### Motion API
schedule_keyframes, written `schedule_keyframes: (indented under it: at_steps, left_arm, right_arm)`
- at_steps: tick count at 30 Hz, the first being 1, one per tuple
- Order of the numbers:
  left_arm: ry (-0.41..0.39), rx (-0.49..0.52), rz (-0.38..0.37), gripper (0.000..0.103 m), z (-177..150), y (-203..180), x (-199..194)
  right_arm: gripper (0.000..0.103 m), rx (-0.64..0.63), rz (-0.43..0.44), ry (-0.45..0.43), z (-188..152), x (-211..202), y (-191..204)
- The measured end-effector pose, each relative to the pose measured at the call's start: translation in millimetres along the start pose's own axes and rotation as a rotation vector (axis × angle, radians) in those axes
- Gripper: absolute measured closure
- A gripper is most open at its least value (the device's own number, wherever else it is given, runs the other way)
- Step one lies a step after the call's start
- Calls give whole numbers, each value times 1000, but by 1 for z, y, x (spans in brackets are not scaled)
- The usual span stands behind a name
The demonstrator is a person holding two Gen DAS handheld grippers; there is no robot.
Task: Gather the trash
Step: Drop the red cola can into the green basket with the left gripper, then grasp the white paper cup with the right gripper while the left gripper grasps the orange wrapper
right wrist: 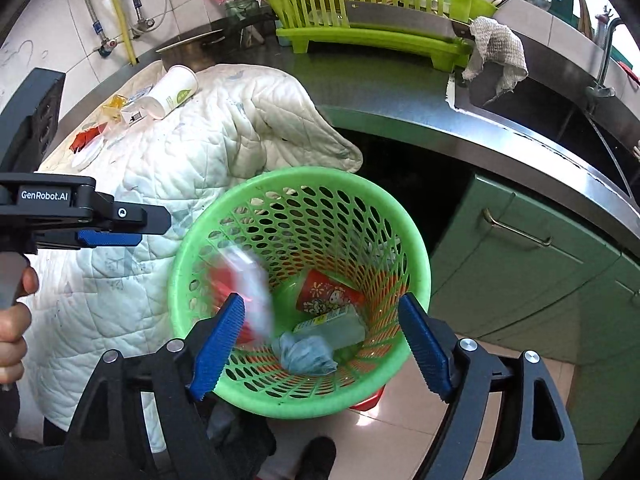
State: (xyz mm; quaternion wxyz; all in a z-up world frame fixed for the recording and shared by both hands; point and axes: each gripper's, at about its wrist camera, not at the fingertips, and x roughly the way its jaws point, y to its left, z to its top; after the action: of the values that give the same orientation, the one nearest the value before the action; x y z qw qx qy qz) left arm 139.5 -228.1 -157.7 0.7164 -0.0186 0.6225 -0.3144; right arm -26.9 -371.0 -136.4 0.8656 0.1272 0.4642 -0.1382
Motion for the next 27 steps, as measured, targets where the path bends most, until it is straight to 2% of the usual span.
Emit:
schedule_keyframes:
  at_steps: [9,16,27]
  left_arm:
    - [-33,-27,20,31,0,15,-17]
    - [-105,-60,48,27,4,38,-48]
    - [-196,-95,113,24,14,75,-88]
  right_arm:
    - [23,-13,11,-24,5,-5,8]
    - [21,-20,43,-34,16,-4,20]
    - [20,-72,103,-61,54,6,61]
